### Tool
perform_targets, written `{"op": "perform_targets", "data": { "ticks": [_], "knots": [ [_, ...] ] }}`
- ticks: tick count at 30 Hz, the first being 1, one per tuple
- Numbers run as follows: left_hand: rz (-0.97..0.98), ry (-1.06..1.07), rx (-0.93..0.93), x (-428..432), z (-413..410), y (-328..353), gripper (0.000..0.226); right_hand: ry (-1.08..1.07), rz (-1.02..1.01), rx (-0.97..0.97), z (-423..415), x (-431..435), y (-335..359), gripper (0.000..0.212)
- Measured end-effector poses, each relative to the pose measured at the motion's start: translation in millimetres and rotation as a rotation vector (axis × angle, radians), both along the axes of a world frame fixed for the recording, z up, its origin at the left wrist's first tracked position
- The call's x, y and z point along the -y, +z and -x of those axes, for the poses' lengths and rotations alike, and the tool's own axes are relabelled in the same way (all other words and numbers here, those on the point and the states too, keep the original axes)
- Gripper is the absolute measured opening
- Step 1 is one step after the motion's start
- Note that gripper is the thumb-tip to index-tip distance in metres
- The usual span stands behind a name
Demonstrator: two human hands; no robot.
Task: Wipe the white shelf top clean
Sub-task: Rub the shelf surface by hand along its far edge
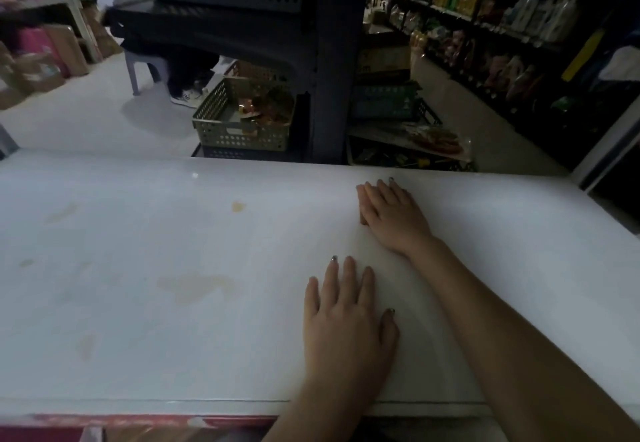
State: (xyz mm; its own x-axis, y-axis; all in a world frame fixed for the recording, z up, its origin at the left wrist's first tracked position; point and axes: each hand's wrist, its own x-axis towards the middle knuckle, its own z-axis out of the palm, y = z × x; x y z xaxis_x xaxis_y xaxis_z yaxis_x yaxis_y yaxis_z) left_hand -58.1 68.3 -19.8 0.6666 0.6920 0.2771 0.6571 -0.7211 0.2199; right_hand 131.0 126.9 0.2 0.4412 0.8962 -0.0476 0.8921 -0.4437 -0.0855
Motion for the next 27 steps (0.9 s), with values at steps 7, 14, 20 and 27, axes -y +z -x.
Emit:
{"op": "perform_targets", "data": {
  "ticks": [7,14,20,27],
  "knots": [
    [-0.009,-0.006,0.007,0.9,-0.5,-3.3,0.058,-0.011,-0.024,0.0,-7.6,-23.2,-0.7,0.053],
    [-0.007,-0.006,0.025,1.9,-1.3,-3.6,0.058,0.07,0.004,0.127,-36.0,-54.5,-21.3,0.057],
    [-0.014,-0.005,0.017,3.1,0.2,-3.1,0.058,0.093,0.02,0.119,-42.4,-65.4,-23.5,0.071],
    [-0.01,-0.004,0.022,3.5,0.2,-2.5,0.058,0.1,0.001,0.134,-46.1,-72.9,-23.0,0.073]
  ]
}}
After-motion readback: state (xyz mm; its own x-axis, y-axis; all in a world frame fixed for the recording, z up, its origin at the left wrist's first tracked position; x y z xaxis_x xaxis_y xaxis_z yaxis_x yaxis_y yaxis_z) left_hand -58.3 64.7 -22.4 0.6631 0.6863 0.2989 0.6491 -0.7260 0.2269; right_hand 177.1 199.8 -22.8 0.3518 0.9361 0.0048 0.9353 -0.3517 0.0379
